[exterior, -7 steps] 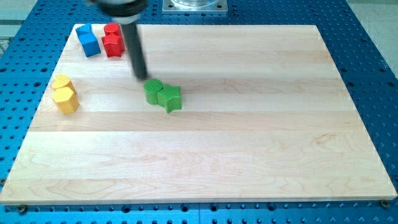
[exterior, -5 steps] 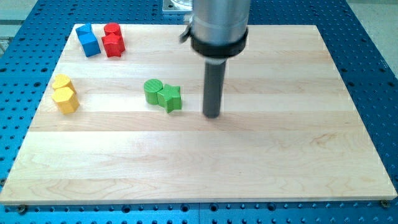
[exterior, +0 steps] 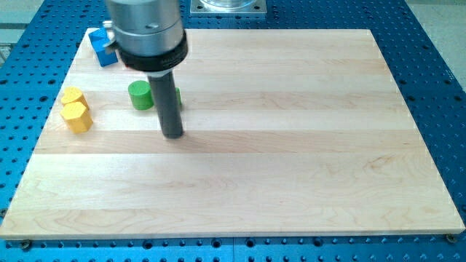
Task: Push the green blocks to the right of the yellow blocks
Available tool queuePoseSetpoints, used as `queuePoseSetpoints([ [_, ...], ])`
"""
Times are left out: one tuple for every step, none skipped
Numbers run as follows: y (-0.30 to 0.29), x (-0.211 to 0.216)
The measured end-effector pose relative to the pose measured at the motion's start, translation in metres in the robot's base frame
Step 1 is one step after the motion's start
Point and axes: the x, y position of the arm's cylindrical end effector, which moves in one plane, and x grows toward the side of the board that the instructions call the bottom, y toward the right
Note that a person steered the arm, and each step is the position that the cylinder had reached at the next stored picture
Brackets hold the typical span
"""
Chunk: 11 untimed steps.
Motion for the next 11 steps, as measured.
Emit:
queuePoseSetpoints([
  [0.027, -0.022],
  [0.003, -0.038],
  [-0.023, -0.035],
  [-0.019, -0.051],
  [-0.024, -0.069],
  [-0.041, -0.070],
  [-0.030, -0.099],
  [-0.069, -0.082],
  [-0.102, -0.032],
  [-0.064, -0.082],
  [-0.094, -0.116],
])
